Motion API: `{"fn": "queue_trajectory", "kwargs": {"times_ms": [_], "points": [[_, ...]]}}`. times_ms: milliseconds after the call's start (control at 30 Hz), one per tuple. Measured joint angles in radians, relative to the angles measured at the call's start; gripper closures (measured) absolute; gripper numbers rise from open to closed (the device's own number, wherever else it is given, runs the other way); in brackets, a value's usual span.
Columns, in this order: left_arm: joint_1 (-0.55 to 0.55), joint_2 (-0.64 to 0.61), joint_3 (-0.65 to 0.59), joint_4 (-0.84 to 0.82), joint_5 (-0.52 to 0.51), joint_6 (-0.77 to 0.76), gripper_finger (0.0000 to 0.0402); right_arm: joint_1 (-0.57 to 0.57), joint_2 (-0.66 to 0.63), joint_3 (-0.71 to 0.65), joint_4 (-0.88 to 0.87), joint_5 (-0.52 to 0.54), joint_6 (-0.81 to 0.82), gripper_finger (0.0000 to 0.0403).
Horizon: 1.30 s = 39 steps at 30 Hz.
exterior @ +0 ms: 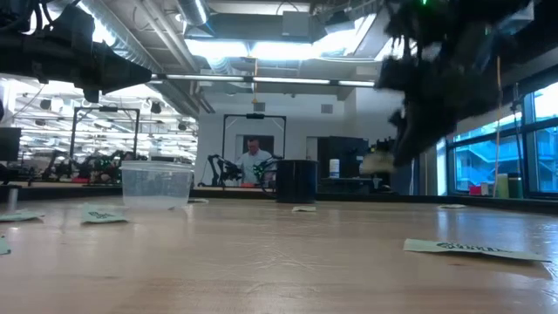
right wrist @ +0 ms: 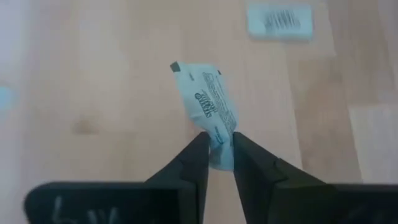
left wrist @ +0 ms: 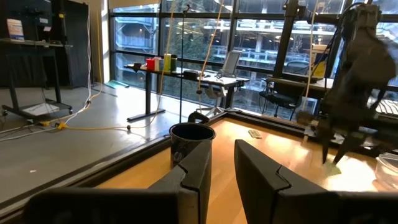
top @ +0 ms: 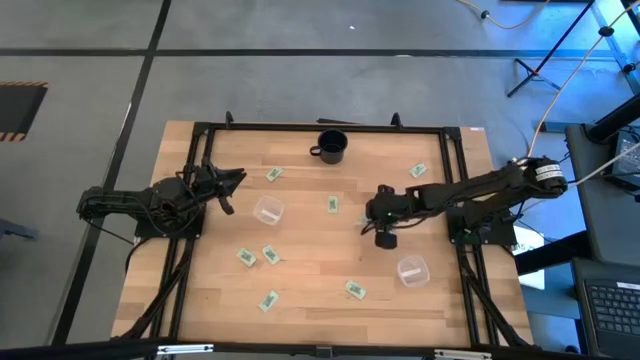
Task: Pick and place items into bin
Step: Put the white stevia packet into the bottom transparent bin
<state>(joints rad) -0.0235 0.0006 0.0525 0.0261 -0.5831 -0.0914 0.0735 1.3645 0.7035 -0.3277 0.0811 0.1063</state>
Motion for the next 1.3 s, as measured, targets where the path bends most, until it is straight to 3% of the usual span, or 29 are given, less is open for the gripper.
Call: {"fn": "queue_trajectory", "kwargs": {"times_ms": [267,433,633,967,1300], "points": [[0.0,0.0,0.0,0.0,0.0,-0.001,0.0336,0.107,-0.157,0.145,-0.269,-0.084,0.089,0.0361],[0.0,0.0,0.0,0.0,0.0,-0.001,0.0336,0.213,-0.248,0.218,-0.493,-0.115,0.355,0.0387],[0.0,0.0,0.0,0.0,0.0,-0.001,0.0336,0.38,-0.327,0.218,-0.603,-0.166,0.756,0.0398],[0.0,0.0,0.0,0.001,0.0,-0.002,0.0336,0.573,-0.284,0.095,-0.594,-0.109,1.171,0.0383],[0.0,0.0,0.0,0.001,0.0,0.0,0.0336,0.619,-0.193,0.04,-0.468,-0.111,1.25,0.0383]]}}
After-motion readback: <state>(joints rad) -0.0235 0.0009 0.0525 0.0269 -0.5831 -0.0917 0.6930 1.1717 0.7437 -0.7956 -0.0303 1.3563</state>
